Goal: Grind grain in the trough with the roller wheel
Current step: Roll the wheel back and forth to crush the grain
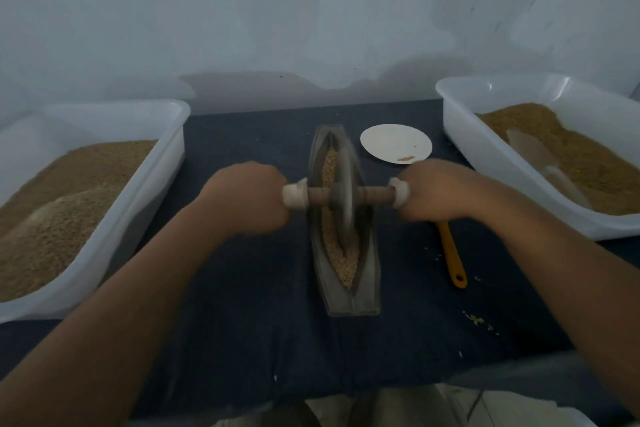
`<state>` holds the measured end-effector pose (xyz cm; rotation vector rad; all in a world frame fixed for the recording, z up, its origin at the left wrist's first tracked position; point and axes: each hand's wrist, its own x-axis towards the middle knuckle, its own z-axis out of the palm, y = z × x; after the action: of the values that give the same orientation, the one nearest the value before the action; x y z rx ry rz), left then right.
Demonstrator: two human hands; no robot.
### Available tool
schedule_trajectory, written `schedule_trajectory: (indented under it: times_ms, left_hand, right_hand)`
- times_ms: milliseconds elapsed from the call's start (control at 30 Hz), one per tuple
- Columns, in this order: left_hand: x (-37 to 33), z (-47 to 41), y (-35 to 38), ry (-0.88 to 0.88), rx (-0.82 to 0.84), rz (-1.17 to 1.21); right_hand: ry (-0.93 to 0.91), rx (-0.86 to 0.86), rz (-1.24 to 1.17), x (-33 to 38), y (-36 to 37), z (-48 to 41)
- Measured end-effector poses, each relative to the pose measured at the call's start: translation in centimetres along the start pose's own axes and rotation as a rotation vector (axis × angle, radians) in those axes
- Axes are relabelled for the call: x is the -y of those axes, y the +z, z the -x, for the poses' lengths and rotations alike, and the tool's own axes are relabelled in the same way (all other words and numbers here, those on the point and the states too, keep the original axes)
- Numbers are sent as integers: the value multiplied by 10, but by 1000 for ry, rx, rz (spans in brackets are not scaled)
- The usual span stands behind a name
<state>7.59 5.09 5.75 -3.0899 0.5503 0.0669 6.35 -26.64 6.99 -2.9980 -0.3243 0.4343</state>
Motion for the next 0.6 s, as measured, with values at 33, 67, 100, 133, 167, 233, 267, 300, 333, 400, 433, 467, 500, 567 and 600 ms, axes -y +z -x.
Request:
schedule_trajectory:
  times_ms: [33,67,100,133,167,233,267,300,333,400,433,467,500,567,600]
  left_hand:
    - [1,-15,-4,-41,0,12]
    - [2,-31,-9,-78,-7,25]
    - [2,-43,-13,-109,-18,36]
    - [2,-53,-16,-130,-38,42]
    - [2,-58,-17,-142,-65,45]
    - [-1,-55,-16,-147,-98,52]
    - [-2,-47,-15,-139,-75,63]
    - [-3,-36,-13,-117,-25,76]
    - [-2,-23,-9,-86,36,89]
    - [2,7,-1,-31,125,101]
    - [3,18,2,-12,130,91]
    - [4,23,3,4,117,77]
    - [5,20,4,12,104,64]
    - [3,1,2,-5,79,34]
    - [2,-15,0,-36,32,13]
  right_hand:
    - [32,-145,65,2,-1,-13]
    - [51,-311,126,5,-2,-25]
    - [58,-456,168,8,-3,-35]
    - [54,-557,195,10,-5,-43]
    - [48,-606,211,11,-7,-47]
    - [63,-583,224,11,-11,-49]
    - [61,-544,223,10,-12,-45]
    - [46,-479,216,9,-11,-39]
    - [25,-385,199,7,-10,-31]
    - [-24,-162,147,4,-7,-9]
    - [-45,-58,115,4,-6,2]
    - [-59,20,83,3,-6,7]
    - [-62,63,54,2,-7,6]
    - [-30,-8,41,3,-8,-8]
    - [-1,-121,62,4,-8,-18]
